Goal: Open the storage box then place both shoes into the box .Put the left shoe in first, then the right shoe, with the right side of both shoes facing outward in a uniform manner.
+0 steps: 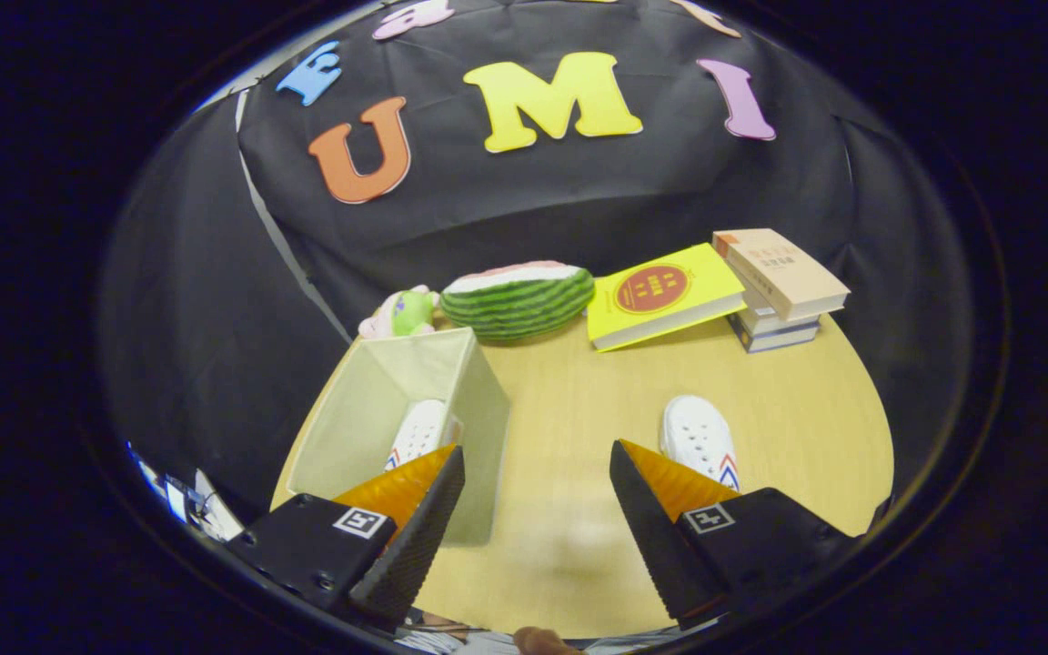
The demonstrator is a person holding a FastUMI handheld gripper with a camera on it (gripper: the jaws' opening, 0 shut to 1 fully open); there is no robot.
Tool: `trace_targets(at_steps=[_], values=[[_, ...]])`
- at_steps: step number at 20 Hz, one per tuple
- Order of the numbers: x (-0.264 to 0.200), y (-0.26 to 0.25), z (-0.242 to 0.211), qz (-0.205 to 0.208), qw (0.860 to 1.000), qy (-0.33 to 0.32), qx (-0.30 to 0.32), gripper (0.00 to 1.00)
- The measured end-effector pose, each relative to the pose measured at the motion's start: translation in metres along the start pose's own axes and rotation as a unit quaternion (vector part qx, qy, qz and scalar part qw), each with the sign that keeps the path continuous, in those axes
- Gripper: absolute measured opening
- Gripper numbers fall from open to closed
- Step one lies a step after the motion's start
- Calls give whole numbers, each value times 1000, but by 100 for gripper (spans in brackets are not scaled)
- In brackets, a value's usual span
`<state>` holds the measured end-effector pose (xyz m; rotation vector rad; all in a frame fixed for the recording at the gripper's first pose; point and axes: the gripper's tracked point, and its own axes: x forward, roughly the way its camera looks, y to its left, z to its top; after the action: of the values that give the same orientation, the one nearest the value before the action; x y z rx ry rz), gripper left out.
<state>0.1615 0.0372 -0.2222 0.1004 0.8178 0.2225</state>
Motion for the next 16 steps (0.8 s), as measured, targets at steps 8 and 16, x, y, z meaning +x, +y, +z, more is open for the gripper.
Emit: trace_targets(at_steps=[8,16], values=[[36,-133,-57,-92,988,122,25,100],[65,-202,-102,-120,973,195,35,99]])
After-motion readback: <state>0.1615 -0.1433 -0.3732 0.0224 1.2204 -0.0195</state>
